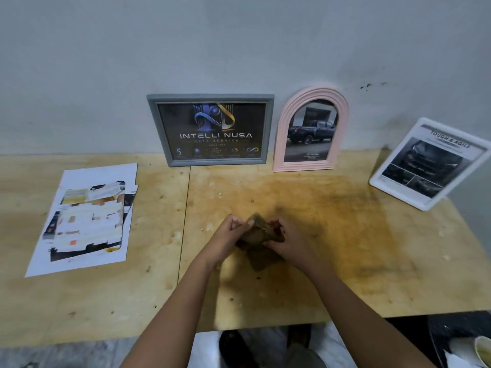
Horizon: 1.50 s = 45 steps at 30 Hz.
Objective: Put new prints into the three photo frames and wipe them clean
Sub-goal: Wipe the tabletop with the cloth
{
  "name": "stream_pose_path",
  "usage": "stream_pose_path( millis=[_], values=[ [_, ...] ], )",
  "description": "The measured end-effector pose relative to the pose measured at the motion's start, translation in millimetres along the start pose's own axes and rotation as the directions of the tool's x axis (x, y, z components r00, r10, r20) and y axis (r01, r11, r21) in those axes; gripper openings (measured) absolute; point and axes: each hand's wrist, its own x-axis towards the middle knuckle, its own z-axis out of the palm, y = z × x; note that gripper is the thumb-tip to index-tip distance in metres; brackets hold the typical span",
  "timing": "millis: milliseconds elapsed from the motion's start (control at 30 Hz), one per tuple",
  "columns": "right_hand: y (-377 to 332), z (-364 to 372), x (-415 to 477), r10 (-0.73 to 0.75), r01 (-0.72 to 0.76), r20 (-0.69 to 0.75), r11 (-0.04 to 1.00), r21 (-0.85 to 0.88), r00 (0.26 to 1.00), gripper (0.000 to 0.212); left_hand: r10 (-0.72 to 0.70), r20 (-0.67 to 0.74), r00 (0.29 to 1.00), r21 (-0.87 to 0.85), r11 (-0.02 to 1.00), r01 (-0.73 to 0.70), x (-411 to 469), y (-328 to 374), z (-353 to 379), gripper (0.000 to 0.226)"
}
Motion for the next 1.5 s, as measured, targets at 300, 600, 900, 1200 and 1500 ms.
stream_pose_path(
  millis=[300, 600, 900, 1200, 1500],
  values=[
    [-32.6, -12.7, 20.3, -0.271, 0.251, -0.169, 0.959, -0.133, 0.948, 0.028, 0.244, -0.034, 0.969, 0.281, 0.933, -0.225, 5.8, 59.7, -16.7, 0.010],
    [-68.4, -17.8, 37.9, -0.359, 0.367, -0.261, 0.930, -0.021, 0.896, 0.012, 0.395, -0.054, 0.917, 0.407, 0.847, -0.341, -10.6, 100.7, -26.6, 0.011],
    [-79.2, -16.3, 29.9, -0.344, 0.348, -0.058, 0.911, 0.222, 0.937, 0.007, 0.481, -0.122, 0.868, 0.500, 0.785, -0.365, -17.2, 101.0, -36.0, 0.011],
    [-55.2, 1.0, 13.6, -0.125, 0.067, 0.183, 0.953, 0.294, 0.975, 0.008, 0.397, -0.274, 0.876, 0.436, 0.863, -0.255, -32.7, 49.1, -64.2, 0.015],
    [-20.7, 46.2, -4.4, 0.093, -0.235, 0.595, 0.958, 0.166, 0.798, 0.023, 0.084, -0.417, 0.905, 0.233, 0.972, 0.017, -81.4, -56.4, -77.6, 0.019]
  ],
)
